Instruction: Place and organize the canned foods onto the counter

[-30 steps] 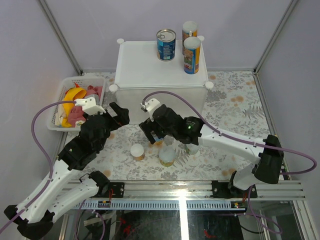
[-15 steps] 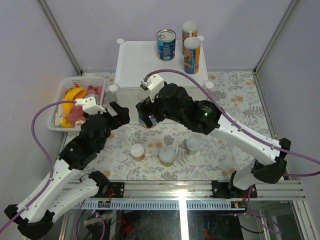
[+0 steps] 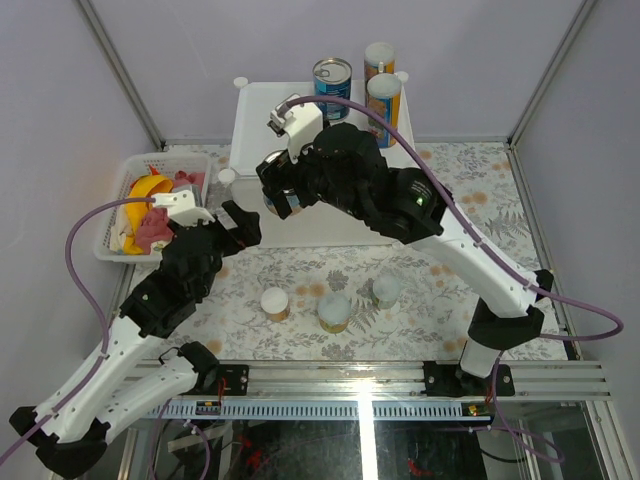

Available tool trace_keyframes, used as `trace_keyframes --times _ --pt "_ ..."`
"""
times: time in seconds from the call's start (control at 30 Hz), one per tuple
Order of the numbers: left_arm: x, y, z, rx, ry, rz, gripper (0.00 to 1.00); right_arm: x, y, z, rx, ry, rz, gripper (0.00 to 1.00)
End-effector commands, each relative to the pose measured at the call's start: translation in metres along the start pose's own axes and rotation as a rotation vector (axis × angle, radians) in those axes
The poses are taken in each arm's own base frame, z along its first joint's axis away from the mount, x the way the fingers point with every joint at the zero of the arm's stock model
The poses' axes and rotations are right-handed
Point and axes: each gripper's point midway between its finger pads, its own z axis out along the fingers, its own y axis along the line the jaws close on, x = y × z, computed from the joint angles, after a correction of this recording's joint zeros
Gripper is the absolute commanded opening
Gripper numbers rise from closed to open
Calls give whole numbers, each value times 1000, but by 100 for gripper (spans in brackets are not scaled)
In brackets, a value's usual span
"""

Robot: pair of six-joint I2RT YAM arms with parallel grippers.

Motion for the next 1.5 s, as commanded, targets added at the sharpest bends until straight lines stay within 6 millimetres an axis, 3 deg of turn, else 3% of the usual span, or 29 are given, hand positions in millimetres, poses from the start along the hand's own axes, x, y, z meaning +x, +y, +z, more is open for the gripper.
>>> trace_keyframes --times 0.0,0.5,0.8,1.47 --pt "-31 -23 -1 79 -81 1 100 -80 -22 -28 92 -256 4 0" --pt "-49 -65 12 211 -109 29 100 -103 -96 -21 276 -344 61 0" --pt "-52 -82 17 260 -111 24 100 -94 -132 -7 352 -331 83 0" --pt "-46 -94 29 291 -98 50 100 -77 -183 17 419 -292 175 0"
